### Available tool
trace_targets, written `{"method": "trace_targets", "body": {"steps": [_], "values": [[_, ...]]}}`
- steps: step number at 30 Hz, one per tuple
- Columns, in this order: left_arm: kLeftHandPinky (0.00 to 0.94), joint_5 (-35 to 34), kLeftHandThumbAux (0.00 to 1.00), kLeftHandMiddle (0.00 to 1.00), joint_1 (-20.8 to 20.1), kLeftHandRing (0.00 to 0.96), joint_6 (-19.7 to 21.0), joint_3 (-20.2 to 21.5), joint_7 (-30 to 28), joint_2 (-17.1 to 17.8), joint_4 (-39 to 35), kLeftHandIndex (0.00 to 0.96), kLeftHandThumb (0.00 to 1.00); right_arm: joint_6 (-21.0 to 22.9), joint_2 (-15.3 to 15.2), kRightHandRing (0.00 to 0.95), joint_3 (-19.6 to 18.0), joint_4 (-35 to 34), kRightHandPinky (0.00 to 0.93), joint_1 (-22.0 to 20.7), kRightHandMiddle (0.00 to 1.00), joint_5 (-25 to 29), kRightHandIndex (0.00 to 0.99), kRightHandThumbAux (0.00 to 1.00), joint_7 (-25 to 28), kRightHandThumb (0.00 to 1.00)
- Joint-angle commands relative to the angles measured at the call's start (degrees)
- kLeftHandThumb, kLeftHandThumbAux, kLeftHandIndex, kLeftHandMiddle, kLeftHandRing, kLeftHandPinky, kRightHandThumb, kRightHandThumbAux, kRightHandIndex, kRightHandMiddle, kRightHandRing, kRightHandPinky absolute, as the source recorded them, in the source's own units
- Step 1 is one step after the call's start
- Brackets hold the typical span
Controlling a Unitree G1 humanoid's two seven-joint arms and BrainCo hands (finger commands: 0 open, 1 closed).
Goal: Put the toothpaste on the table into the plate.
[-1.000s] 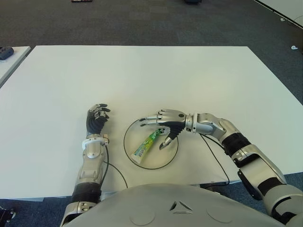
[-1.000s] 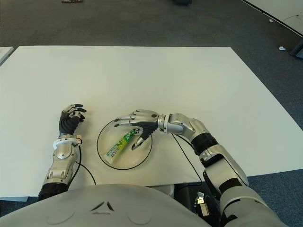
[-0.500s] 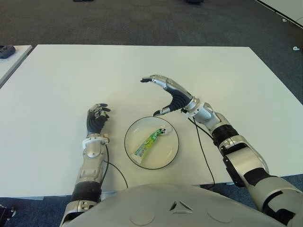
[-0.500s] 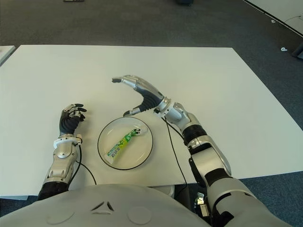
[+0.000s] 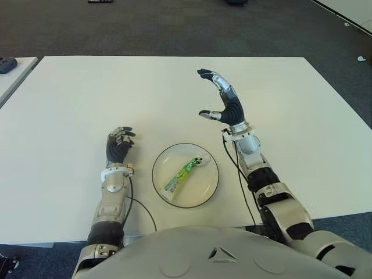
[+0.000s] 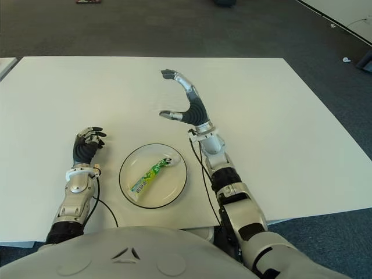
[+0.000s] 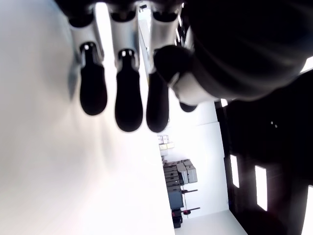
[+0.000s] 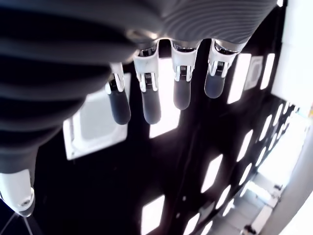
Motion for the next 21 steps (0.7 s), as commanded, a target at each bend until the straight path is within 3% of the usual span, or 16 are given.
{"method": "trace_targets", "body": {"steps": [1, 8, 21], "values": [[0.59, 0.1, 0.682, 0.496, -1.1, 0.631, 0.6, -0.4, -1.2, 0.6, 1.1, 0.396, 0.832, 4.1, 1.5, 0.166, -3.8, -1.5, 0.132, 3.1, 0.228, 1.5, 0.223, 0.573, -2.0, 0.0], [0.602, -0.5, 0.682, 0.497, -2.0, 0.633, -0.5, -0.1, -1.9, 1.0, 2.2, 0.395, 0.832, 6.0, 3.0, 0.198, -8.2, -0.5, 0.177, 7.1, 0.245, 1.7, 0.207, 0.635, -4.3, 0.0], [0.59, -0.8, 0.683, 0.5, -2.7, 0.63, -0.8, -0.3, -1.7, 0.7, 2.4, 0.392, 0.831, 8.3, 6.9, 0.273, -10.9, -0.7, 0.279, 9.1, 0.316, -0.4, 0.278, 0.819, -8.5, 0.024]]}}
